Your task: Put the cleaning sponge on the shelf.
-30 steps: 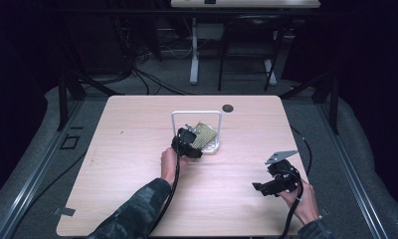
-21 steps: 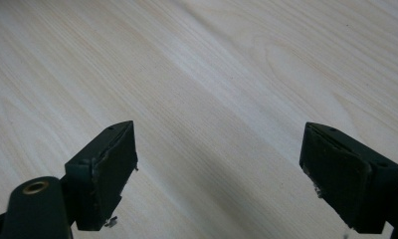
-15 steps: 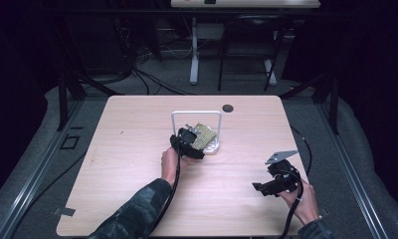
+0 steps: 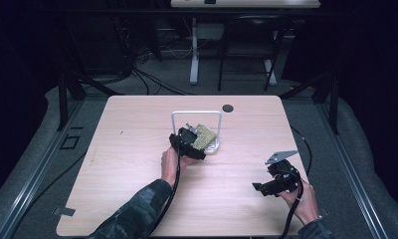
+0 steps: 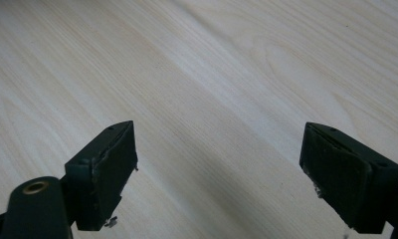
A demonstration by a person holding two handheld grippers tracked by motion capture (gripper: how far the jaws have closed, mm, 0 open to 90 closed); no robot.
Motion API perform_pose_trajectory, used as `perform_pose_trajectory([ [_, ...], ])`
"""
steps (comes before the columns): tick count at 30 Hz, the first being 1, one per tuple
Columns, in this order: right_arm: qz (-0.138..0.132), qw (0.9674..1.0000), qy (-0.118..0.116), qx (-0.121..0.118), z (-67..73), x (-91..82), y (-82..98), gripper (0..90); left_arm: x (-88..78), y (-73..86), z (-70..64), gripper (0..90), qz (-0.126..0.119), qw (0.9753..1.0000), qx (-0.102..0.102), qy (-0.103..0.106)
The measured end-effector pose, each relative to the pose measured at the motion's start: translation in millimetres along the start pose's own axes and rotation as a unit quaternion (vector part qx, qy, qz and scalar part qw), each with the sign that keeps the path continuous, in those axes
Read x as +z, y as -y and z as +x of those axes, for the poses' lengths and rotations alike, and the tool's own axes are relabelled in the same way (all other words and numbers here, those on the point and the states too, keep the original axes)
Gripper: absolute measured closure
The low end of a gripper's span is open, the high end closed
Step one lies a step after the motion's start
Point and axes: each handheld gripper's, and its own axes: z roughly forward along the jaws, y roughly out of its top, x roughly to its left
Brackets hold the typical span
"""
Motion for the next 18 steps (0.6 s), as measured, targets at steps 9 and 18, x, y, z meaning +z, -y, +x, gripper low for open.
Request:
perform_pose_trajectory([
  [9, 0.0, 1.0, 0.0, 0.0, 0.1, -0.2, -0.2, 14.3, -3.8, -0.3, -2.0, 7.6, -0.005, 1.0, 0.004, 0.005],
  [18, -0.001, 1.0, -0.001, 0.0, -0.1, -0.4, -0.2, 14.3, -13.4, -0.6, -3.3, 6.4, -0.015, 0.9997, 0.011, 0.016],
])
